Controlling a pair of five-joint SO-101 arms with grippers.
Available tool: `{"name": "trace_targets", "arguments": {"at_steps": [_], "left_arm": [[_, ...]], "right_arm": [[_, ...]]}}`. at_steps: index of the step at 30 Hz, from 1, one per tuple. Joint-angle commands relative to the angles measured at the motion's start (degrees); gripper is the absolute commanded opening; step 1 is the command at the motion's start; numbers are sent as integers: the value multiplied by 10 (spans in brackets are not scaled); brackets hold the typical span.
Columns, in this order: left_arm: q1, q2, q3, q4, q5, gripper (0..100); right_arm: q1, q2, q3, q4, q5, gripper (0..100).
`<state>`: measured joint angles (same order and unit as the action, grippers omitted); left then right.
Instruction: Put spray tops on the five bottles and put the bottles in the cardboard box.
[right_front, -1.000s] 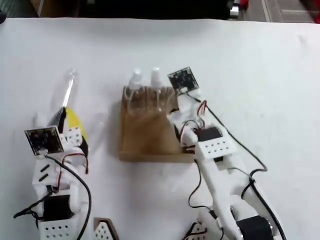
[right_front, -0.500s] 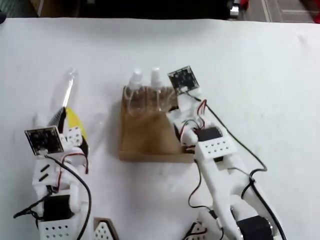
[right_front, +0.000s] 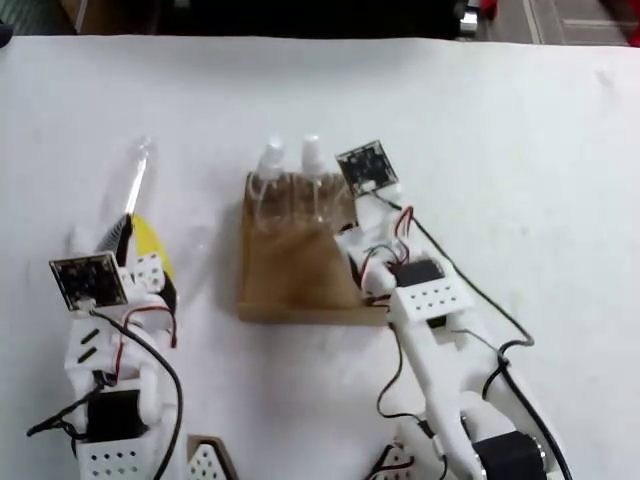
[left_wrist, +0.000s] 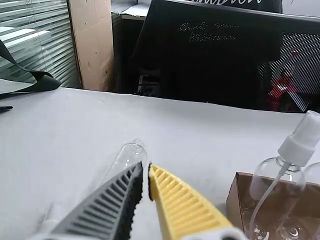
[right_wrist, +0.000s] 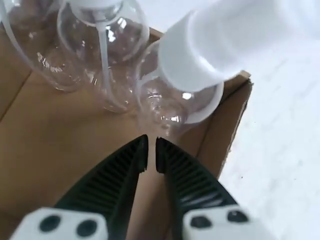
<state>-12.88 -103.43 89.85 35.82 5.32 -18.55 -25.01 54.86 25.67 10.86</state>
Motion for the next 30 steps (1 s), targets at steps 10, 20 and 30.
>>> {"name": "trace_targets", "arguments": {"at_steps": [10,20,30], "left_arm": [[8,-8,3,-18,-5,27],[8,-8,3,-18,-5,27],[8,-8,3,-18,-5,27]], "right_arm": [[0,56,-4,-42,-4,16],[1,53,-5,-33,-4,16],[49,53,-8,-37,-63,16]]}}
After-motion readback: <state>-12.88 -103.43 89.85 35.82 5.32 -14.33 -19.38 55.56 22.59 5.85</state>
